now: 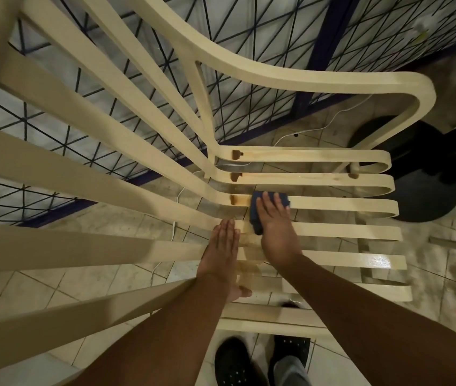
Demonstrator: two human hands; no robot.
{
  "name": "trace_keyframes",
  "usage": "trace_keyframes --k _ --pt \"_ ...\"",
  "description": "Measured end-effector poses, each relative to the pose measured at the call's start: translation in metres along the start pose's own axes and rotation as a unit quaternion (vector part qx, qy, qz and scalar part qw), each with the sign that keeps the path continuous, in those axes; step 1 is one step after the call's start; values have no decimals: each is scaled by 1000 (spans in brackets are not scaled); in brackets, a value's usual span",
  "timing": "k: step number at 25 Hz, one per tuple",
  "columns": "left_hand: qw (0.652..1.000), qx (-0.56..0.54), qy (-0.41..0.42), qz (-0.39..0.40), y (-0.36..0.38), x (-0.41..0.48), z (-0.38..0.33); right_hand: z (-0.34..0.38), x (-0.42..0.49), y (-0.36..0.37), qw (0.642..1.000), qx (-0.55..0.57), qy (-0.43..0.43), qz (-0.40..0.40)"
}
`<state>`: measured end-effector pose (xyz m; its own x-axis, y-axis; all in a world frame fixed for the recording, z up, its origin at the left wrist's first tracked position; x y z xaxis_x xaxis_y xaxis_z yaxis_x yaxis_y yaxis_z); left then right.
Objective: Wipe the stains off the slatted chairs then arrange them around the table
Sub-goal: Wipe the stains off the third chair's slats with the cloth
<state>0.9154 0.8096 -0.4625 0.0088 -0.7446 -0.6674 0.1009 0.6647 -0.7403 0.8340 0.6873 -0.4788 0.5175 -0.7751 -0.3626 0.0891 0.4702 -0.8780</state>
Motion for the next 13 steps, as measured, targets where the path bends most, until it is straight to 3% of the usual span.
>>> trace_keyframes --k 3,7,11,13 --pt "1000 -19 -5 -2 -3 -1 0 21 10 -5 999 -36 -24 27" --pt "1000 -25 -4 1 -2 -2 -1 -16 -4 -9 997 -80 -7 6" --pt "1000 -25 7 -9 6 0 -3 -104 -21 -38 994 -15 88 -70" --pt "999 -31 13 -17 9 0 -2 -129 -25 -47 989 14 127 -70"
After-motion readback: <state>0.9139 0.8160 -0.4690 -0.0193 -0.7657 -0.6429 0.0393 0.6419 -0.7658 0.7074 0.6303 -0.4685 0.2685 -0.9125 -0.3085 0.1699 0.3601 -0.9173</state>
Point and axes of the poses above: each hand's wrist, its own x-axis towards the middle knuckle, its own y-axis out of the palm, z = x × y, the point moved 4 cm from there along x, towards the middle knuckle, and after that the axes turned 11 degrees about y, right-handed, at the moved point
